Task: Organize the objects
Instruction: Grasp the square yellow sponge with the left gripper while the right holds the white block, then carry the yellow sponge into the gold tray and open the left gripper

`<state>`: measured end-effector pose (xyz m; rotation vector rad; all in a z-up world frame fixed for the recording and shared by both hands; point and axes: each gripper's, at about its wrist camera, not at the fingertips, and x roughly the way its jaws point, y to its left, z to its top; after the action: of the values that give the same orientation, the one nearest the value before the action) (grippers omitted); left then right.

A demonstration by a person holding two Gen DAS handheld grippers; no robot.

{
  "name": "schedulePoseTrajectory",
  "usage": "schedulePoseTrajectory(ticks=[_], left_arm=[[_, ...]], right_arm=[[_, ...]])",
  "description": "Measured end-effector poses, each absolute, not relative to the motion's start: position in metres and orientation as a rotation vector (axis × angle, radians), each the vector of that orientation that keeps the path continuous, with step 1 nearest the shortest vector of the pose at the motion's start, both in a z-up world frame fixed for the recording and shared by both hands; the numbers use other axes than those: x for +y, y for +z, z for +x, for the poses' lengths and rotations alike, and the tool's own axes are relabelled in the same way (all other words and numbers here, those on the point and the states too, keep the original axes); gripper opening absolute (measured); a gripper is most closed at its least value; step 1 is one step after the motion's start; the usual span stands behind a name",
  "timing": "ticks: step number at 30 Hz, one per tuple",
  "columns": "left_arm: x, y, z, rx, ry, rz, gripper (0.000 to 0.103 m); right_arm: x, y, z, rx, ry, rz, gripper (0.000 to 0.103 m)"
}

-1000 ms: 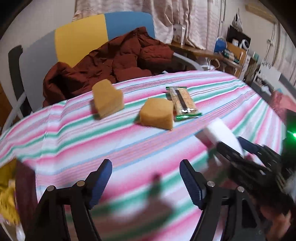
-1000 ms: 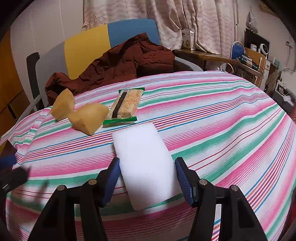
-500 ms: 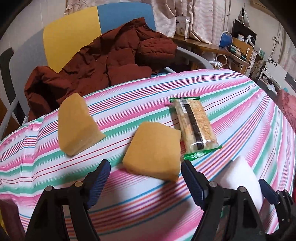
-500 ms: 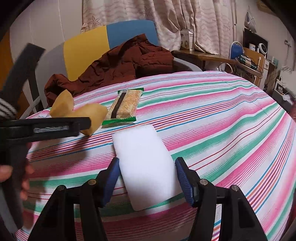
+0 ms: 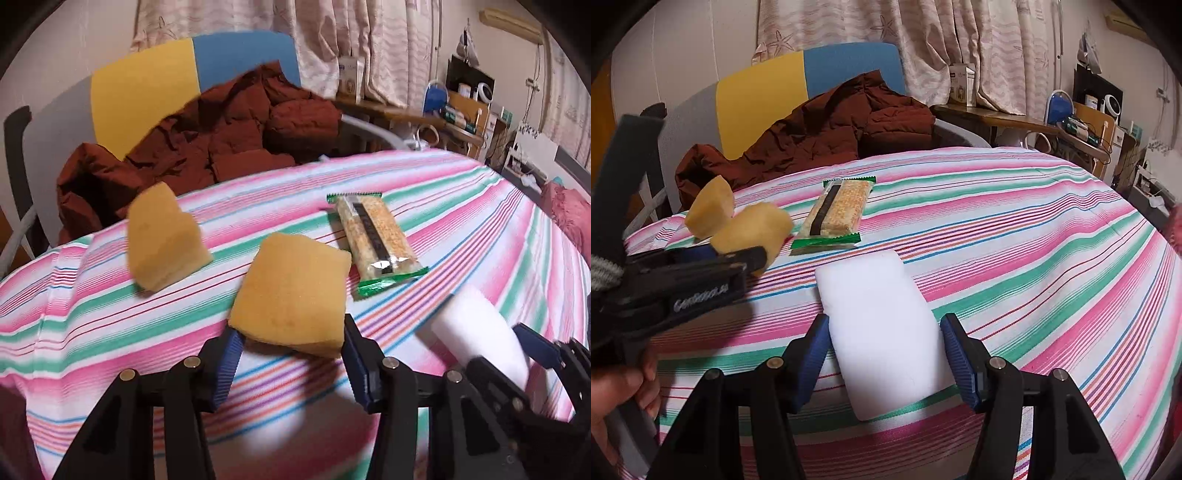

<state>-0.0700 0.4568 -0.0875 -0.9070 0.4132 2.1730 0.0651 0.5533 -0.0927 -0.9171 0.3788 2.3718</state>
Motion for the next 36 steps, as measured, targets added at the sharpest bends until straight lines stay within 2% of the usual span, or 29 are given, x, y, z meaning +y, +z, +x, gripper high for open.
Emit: schedulePoseTrajectory(ticks=[8, 22, 31, 36], left_arm=[[0.406, -0.073, -0.036, 0.35, 2.252, -0.8, 0.051], [0.305, -0.059, 0.002, 0.213, 2.317, -0.817, 0.051], [0.225, -0.019, 0.005, -0.01, 2.378, -0.817, 0.051], [0.167, -0.004, -0.025, -0.137, 2.472, -0.867, 0.051]], right_arm=[[0.549, -0.091, 0.065, 0.332, 2.358, -0.9, 0.059], [0.539, -0.086, 0.063, 0.218, 2.296, -0.884, 0.059], [0.5, -0.077, 0.057, -0.014, 2.367, -0.85, 0.059], [0.492, -0.077, 0.058, -0.041, 2.374, -0.857, 0.059]])
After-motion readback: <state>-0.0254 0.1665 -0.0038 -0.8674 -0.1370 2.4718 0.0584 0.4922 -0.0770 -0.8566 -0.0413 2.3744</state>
